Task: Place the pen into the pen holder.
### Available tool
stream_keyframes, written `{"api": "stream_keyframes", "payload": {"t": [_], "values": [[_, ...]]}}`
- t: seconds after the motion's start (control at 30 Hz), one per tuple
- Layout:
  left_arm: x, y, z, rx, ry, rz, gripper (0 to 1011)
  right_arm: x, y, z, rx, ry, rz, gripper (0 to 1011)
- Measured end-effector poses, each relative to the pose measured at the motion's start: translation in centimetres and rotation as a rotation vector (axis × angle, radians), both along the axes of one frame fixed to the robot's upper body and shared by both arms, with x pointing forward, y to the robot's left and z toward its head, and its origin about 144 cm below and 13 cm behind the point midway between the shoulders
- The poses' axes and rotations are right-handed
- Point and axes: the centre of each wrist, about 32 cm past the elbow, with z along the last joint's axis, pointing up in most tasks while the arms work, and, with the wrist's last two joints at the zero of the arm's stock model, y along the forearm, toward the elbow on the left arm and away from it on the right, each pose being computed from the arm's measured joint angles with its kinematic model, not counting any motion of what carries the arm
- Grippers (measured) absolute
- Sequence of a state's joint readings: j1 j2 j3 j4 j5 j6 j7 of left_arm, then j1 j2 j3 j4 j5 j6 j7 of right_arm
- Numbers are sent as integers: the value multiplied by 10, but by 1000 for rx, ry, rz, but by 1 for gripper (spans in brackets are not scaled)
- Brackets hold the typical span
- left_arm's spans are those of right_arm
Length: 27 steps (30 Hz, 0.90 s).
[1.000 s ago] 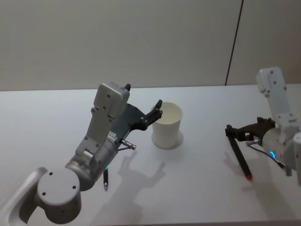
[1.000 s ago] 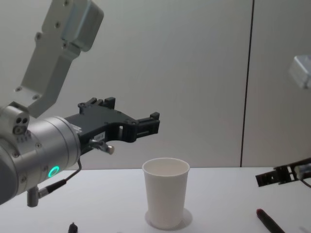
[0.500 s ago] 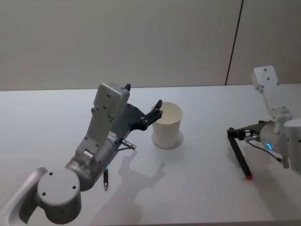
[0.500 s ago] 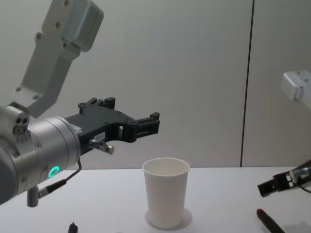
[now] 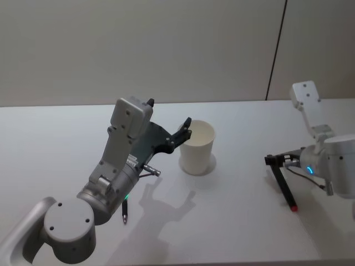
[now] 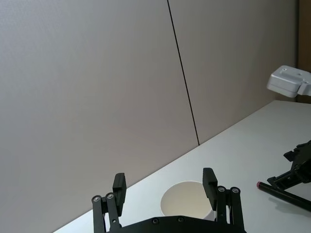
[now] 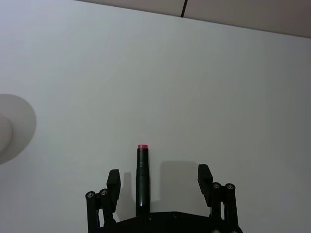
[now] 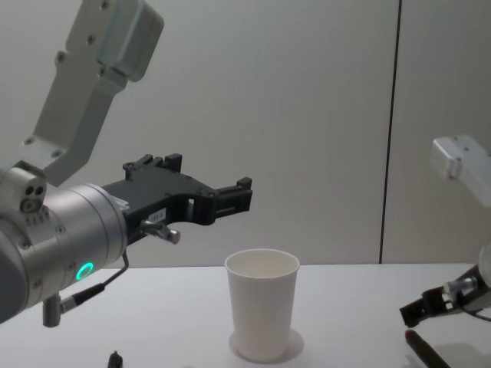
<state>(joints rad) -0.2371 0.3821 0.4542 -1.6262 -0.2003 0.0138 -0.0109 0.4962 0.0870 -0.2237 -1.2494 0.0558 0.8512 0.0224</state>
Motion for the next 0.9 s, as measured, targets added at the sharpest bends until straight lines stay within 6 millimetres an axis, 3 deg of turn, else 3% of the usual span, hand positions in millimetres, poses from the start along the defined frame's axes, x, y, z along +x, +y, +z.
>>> {"api": "stream_keyframes", "payload": {"t": [0.9], "values": [[0,0,0,0,0,0,1000,22,10,-25,31,60,-16,985]]}}
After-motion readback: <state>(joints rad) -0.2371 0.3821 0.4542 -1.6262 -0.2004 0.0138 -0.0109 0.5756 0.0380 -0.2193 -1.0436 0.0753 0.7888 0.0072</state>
